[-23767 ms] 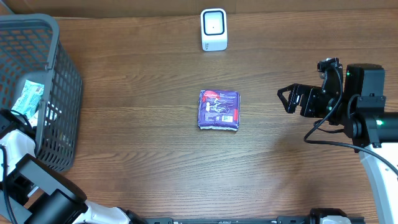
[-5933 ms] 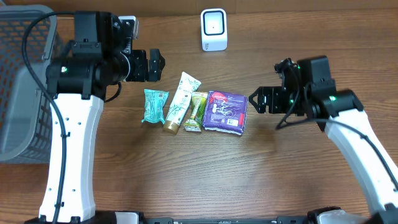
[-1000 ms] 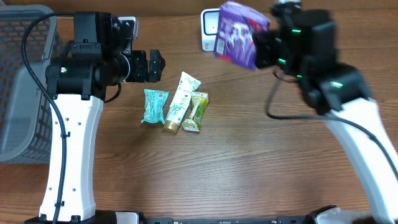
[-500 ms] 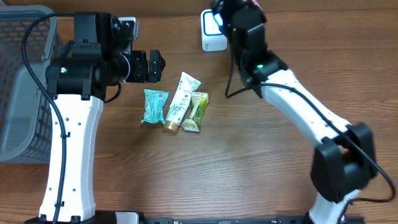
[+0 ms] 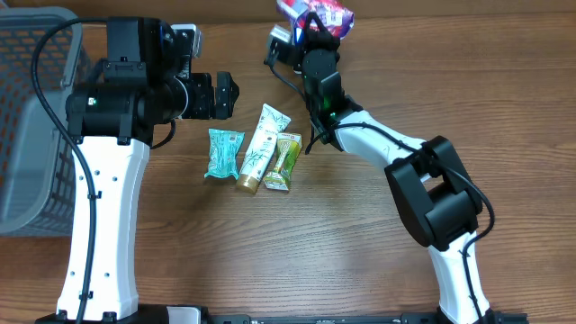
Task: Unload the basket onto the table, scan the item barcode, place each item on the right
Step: 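Lift the purple pad pack with the right gripper toward the scanner, then place the purple pad pack at the right side of the table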
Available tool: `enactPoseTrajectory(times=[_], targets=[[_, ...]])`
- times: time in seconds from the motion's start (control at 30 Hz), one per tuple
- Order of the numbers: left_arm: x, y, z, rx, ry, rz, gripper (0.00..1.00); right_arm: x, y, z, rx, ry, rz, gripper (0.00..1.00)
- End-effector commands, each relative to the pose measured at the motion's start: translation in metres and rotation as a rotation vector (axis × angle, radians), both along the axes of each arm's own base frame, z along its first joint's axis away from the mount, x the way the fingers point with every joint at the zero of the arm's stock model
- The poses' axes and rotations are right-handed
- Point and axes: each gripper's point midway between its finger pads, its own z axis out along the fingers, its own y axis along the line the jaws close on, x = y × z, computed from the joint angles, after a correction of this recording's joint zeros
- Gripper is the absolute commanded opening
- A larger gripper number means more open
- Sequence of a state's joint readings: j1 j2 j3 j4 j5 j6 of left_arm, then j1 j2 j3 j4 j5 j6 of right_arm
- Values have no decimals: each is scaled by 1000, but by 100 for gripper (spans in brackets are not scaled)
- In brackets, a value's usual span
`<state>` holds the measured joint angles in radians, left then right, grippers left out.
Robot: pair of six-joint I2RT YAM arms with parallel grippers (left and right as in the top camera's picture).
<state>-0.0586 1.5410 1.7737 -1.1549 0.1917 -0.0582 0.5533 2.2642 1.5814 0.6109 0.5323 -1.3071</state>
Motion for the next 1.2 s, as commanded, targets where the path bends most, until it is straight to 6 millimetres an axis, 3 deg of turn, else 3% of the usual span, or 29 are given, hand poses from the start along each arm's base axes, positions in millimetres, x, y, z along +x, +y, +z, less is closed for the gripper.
enactPoseTrajectory(times=[0.0, 0.33, 0.67, 0.73, 0.8, 0.9, 1.0, 1.03, 1.1, 1.17], targets=[[2, -2, 3, -19, -5, 6, 100, 4, 3, 4, -38, -36, -5, 4], [2, -2, 3, -19, -5, 6, 100, 4, 15, 1, -117, -48, 64, 4], [2, -2, 3, -19, -5, 6, 100, 4, 14, 1, -100, -50, 61, 4], [2, -2, 3, -19, -5, 6, 100, 1, 15, 10, -88, -68, 42, 4], [2, -2, 3, -19, -5, 6, 100, -6, 14, 34, -27, -93, 15, 4], [2, -2, 3, -19, -5, 6, 100, -24, -9, 89, 128, -108, -85, 4], [2, -2, 3, -19, -5, 6, 100, -47, -36, 125, 254, -35, -153, 4], [1, -2, 3, -19, -4, 6, 100, -71, -49, 137, 425, 69, -155, 4], [1, -2, 3, -19, -4, 6, 100, -98, -60, 141, 686, 190, -154, 4], [2, -2, 3, -19, -5, 6, 100, -132, -84, 132, 1041, 410, -191, 4]])
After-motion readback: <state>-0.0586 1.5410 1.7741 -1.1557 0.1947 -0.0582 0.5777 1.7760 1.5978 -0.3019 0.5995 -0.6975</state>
